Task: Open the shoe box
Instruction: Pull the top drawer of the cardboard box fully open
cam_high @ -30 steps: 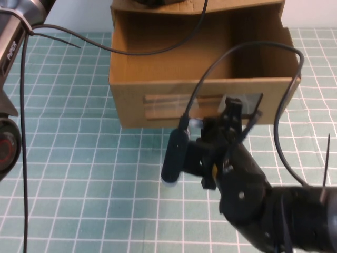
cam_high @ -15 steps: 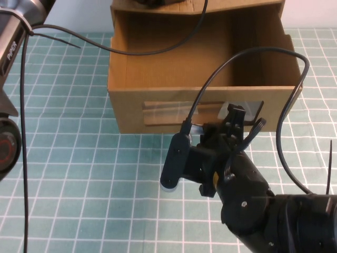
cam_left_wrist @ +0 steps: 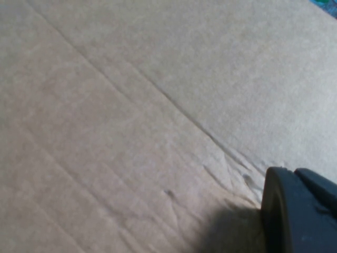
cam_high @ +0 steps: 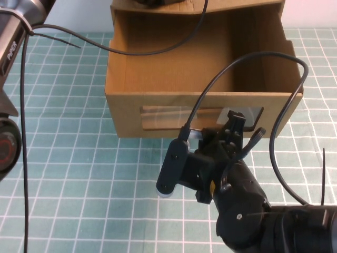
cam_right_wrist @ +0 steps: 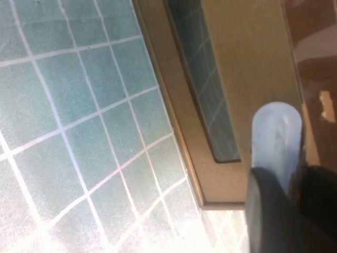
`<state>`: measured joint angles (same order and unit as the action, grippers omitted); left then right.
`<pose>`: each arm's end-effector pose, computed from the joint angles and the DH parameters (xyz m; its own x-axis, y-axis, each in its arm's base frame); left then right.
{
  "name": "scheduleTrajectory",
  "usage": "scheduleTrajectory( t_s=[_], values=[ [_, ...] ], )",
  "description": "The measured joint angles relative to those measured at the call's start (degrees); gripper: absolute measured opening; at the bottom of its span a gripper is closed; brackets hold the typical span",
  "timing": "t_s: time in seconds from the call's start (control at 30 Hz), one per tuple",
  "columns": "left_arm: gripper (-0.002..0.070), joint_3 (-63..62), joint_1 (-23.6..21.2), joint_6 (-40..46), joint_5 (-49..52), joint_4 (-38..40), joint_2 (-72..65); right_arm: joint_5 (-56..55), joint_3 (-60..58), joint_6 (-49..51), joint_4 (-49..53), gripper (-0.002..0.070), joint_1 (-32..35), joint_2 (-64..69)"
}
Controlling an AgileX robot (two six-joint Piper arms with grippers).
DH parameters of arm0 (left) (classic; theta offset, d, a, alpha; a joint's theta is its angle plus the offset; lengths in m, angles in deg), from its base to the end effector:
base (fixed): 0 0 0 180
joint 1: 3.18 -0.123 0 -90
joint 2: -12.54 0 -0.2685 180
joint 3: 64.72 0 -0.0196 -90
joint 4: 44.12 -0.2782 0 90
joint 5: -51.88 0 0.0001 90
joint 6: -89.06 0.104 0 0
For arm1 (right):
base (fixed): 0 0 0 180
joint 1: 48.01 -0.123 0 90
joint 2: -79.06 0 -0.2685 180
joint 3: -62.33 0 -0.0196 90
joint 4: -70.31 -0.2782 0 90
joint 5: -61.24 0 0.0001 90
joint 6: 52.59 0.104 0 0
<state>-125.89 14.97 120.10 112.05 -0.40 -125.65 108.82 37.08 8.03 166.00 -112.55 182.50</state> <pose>0.4859 -0.2249 0.3316 -0.5221 0.2534 -0.8144 0.7491 0.5926 -0.2959 0.2200 0.2843 0.1877 0.0296 -0.9048 -0.4248 -0.4152 0.3754 -0.8286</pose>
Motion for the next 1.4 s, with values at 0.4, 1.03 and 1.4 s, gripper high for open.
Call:
scheduleTrajectory(
  t_s=[0.4,1.03,1.4],
  values=[
    [-0.0006,-4.55,0.00,-2.38,2.62,-0.82,-0.07,-2.95,-0.05,-0.66,-0.99,0.0524,-0.08,-0.90],
    [-0.0006,-1.45,-0.78,-11.25,12.23,-23.89,29.56,-8.19,2.06,-2.04,-1.98,0.0228,-8.31,-33.66],
    [-0.0006,34.25,-0.78,-7.90,12.51,-25.60,58.64,1.51,6.66,-2.04,-13.54,-0.0009,-8.57,-52.56]
  ],
)
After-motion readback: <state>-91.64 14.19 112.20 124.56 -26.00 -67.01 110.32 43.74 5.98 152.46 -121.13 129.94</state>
